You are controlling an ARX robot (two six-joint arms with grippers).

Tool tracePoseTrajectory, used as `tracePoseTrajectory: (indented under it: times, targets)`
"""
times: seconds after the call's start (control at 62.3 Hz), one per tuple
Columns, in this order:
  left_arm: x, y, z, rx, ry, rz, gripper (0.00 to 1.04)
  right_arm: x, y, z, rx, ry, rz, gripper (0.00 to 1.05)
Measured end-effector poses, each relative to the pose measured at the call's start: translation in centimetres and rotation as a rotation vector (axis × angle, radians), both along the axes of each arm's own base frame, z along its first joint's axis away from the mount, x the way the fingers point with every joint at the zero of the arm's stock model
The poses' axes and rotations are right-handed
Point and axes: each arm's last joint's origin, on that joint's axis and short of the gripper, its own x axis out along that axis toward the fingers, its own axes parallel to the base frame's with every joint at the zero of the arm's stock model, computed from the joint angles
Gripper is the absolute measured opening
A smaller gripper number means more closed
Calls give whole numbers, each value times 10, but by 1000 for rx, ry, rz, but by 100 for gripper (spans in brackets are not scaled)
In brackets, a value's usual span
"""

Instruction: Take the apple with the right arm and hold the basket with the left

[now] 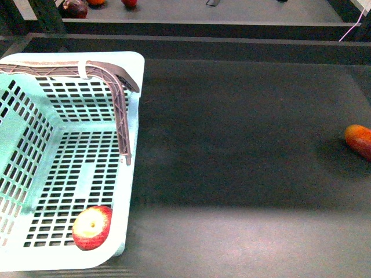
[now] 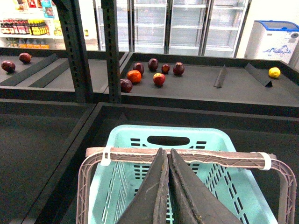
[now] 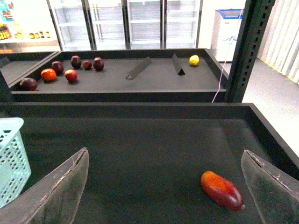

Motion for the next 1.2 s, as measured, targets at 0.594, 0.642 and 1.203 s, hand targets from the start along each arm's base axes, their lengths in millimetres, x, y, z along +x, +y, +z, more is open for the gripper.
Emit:
tracePoseTrajectory:
  times: [0.594,0.642,1.203]
  targets:
    - [-18,0,2,0,-10,0,3,0,0,0,0,0,0,96]
    - [-19,0,2,0,-10,0,3,0,0,0,0,0,0,96]
    - [-33,0,-1,0,-4,1,3,0,0,0,0,0,0,96]
